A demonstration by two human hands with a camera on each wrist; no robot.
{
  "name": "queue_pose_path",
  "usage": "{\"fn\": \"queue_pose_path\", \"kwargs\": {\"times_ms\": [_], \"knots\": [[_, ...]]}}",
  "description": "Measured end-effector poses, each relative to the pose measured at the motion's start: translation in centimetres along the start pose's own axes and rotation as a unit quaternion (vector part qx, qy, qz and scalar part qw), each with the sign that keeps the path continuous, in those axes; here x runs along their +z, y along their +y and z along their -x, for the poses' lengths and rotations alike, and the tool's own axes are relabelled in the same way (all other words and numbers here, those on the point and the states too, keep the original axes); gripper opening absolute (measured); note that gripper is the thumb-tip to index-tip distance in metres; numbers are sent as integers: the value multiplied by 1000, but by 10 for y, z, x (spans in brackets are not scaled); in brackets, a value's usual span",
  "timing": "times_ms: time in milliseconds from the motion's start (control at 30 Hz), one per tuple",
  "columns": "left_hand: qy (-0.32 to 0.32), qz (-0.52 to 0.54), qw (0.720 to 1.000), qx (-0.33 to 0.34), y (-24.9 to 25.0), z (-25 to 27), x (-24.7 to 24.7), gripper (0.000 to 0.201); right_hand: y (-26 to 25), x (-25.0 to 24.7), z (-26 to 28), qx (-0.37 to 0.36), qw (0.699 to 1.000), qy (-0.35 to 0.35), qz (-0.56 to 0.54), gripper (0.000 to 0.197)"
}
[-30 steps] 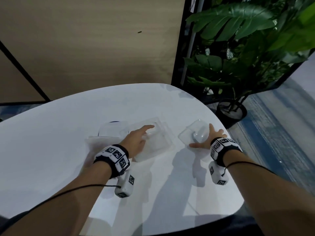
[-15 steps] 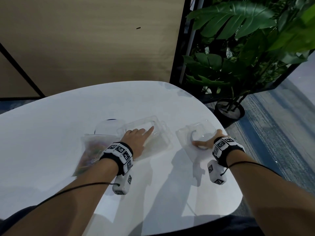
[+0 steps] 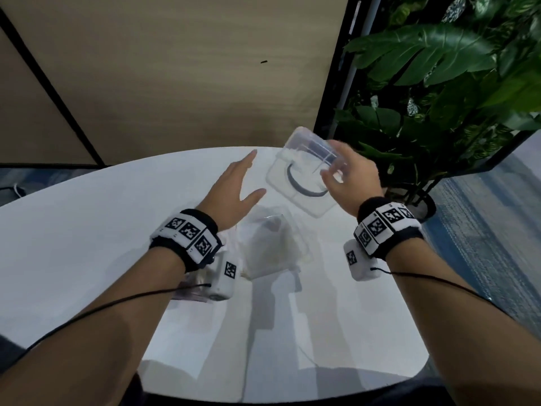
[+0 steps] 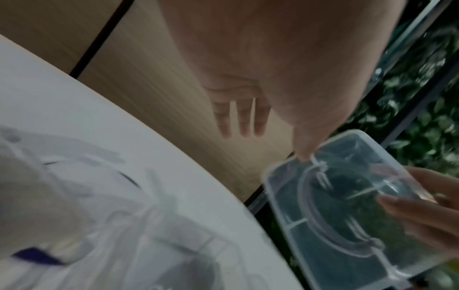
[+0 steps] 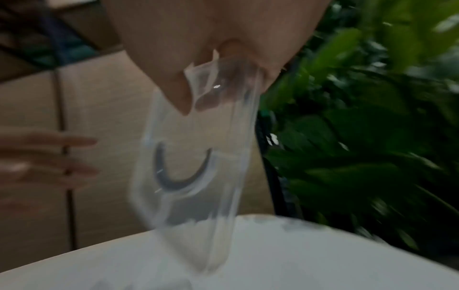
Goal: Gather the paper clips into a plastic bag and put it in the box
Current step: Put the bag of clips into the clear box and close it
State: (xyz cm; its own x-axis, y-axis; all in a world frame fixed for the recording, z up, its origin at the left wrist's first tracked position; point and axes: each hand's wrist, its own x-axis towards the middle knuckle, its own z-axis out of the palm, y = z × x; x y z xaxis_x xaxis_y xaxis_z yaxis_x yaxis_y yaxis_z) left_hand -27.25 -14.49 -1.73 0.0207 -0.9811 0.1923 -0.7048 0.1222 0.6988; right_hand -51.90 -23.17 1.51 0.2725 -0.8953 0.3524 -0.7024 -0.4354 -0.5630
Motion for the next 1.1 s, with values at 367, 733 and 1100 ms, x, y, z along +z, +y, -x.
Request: {"fn": "queue_pose_path", "kwargs": {"times_ms": [367,733,1100], "knots": [[73,291,936,-183,3,14,-10,27,-17,31,16,316,897,-218,-220,63],[-102,1,944,-313,-37,39,39,56,-4,80,37,357,890,-275,-72,69],[-121,23,928,-350,-38,44,42,46,1,86,40,244,870,-394,166,48]]}}
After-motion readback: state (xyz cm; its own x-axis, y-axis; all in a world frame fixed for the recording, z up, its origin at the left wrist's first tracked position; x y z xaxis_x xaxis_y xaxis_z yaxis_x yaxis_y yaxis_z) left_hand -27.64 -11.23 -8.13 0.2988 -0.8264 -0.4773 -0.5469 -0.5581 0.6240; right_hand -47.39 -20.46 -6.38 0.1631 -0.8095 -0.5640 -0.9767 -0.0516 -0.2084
